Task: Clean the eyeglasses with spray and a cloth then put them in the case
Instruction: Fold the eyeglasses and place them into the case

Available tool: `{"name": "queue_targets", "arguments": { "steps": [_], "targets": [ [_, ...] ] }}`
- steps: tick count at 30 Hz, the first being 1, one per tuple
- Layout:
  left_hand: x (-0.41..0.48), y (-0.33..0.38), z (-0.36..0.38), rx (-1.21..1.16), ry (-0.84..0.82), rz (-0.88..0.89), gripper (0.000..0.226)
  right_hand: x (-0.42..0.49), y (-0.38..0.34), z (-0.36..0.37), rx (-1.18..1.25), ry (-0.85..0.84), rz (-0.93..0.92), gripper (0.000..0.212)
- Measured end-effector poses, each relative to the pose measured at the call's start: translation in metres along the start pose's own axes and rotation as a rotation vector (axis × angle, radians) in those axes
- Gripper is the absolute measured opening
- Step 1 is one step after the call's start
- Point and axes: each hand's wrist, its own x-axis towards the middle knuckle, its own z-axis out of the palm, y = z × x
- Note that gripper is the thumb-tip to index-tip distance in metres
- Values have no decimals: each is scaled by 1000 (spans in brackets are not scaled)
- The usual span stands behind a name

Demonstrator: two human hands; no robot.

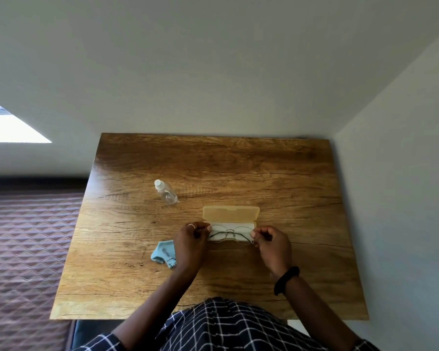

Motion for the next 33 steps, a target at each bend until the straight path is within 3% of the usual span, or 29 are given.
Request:
{"name": "queue_targets", "arguments": {
  "steps": [12, 33],
  "targets": [
    [5, -9, -7, 149, -107, 220, 36, 19, -6, 8, 45, 29, -24, 6],
    [7, -14, -4, 122, -122, 332, 35, 27, -14, 8, -5, 80, -69, 7]
  ]
}}
